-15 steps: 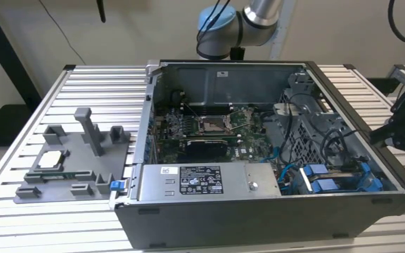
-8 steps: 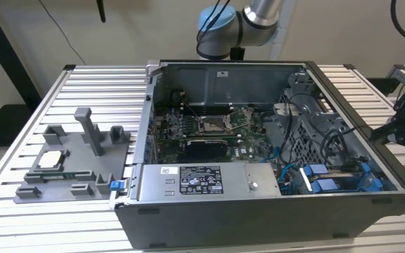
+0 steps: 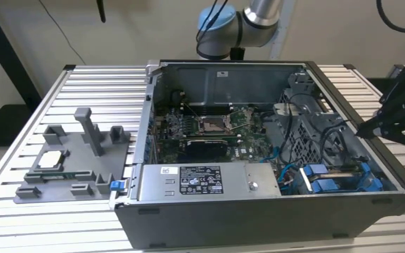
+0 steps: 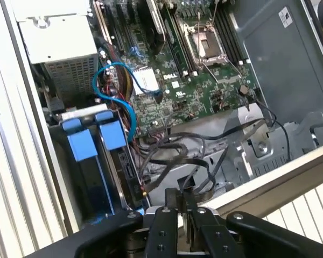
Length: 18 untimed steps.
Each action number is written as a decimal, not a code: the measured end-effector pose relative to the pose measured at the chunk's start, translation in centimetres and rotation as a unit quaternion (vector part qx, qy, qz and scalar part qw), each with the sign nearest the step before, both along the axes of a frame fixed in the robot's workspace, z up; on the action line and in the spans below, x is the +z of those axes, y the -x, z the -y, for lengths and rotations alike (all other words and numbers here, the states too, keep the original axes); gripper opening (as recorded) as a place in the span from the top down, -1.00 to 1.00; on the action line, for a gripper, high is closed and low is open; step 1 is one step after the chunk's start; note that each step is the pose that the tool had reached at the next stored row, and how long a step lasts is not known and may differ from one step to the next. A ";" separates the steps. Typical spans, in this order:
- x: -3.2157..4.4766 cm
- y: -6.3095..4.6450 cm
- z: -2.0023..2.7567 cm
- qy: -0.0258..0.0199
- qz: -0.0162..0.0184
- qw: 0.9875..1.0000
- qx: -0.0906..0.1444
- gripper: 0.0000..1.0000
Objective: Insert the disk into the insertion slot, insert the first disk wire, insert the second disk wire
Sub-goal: 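Insert the second disk wire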
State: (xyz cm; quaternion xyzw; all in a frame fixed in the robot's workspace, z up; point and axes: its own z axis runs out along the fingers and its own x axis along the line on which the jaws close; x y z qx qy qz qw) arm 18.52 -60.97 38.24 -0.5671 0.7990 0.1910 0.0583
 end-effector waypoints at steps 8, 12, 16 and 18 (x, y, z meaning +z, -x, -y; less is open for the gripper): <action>0.20 4.1 0.15 0.000 0.002 1.000 0.000 1.00; 0.20 5.7 0.29 0.006 0.003 1.000 0.001 1.00; 0.21 5.8 0.29 0.034 0.008 0.999 0.006 1.00; 0.21 5.8 0.29 0.051 0.013 0.999 0.010 1.00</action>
